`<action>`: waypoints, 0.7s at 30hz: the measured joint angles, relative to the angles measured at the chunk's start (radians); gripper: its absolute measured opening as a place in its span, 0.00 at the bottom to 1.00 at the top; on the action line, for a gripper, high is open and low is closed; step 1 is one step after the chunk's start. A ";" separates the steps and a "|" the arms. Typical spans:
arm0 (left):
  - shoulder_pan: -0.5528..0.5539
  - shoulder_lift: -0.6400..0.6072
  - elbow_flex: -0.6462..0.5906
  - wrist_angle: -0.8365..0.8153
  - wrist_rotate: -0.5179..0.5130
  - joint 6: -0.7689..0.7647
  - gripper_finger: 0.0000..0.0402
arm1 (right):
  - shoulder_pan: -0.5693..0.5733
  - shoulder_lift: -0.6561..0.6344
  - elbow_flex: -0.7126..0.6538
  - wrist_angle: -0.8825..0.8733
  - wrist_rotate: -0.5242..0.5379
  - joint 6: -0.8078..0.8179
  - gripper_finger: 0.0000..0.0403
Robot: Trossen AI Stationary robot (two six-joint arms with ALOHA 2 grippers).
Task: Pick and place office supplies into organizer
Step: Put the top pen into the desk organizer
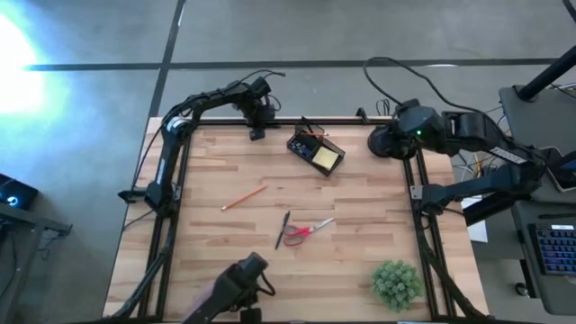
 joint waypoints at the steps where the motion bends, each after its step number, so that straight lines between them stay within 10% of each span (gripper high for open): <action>1: 0.000 0.004 0.000 0.004 -0.013 0.001 0.25 | 0.000 0.004 0.000 0.000 0.000 0.000 0.44; 21: -0.006 -0.061 0.015 0.056 -0.047 -0.008 0.25 | 0.000 0.012 -0.001 -0.007 0.005 -0.001 0.44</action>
